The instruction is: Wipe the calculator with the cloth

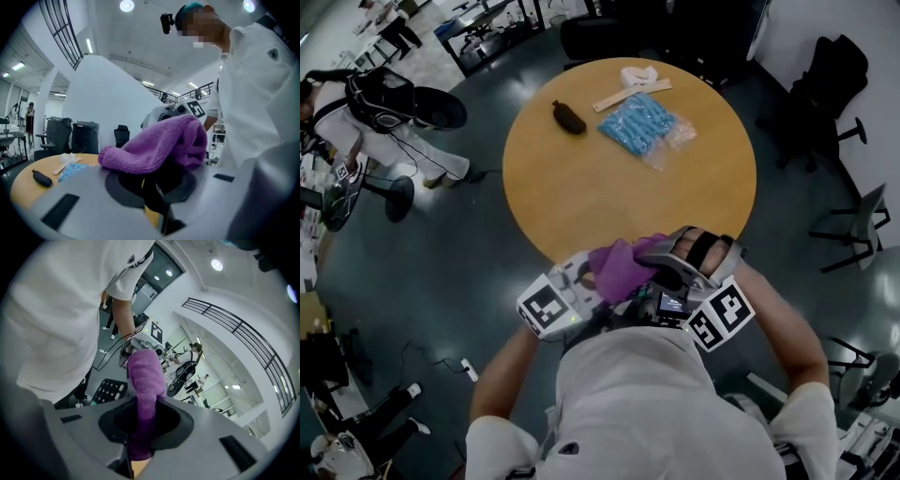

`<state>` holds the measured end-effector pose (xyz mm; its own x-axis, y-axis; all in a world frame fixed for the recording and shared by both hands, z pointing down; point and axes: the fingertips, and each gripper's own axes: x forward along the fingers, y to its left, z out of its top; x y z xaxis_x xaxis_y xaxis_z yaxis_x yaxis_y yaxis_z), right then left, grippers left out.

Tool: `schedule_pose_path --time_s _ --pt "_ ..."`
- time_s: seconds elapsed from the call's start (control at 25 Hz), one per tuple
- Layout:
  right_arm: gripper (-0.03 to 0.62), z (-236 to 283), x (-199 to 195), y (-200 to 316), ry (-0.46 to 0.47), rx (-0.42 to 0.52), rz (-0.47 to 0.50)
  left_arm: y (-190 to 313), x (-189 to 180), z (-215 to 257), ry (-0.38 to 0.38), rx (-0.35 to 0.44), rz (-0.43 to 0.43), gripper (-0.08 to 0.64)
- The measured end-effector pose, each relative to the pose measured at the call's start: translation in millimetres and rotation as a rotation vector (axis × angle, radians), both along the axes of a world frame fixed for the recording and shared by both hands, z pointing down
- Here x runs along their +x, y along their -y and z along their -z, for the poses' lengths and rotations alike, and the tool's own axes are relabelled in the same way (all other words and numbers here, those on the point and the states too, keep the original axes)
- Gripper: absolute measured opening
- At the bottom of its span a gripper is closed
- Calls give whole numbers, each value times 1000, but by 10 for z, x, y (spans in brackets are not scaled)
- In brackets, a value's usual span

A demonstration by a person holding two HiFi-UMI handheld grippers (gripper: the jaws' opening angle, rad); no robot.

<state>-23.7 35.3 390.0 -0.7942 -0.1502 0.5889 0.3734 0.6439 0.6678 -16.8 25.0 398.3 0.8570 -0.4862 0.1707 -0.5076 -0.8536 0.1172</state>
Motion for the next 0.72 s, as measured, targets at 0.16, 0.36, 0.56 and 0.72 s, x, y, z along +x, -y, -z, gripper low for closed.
schedule_pose_path --time_s 0.16,0.36,0.56,0.72 --pt "71 -97 121 36 -46 49 -5 -16 -63 6 -14 -4 18 49" --pt "71 -152 327 183 -58 63 -66 -3 -145 20 -35 -22 37 49" --pt "71 -194 497 384 -33 34 -175 96 -336 44 -78 29 60 49" --pt "71 -87 526 488 128 -185 -288 114 -329 316 -116 60 75 49"
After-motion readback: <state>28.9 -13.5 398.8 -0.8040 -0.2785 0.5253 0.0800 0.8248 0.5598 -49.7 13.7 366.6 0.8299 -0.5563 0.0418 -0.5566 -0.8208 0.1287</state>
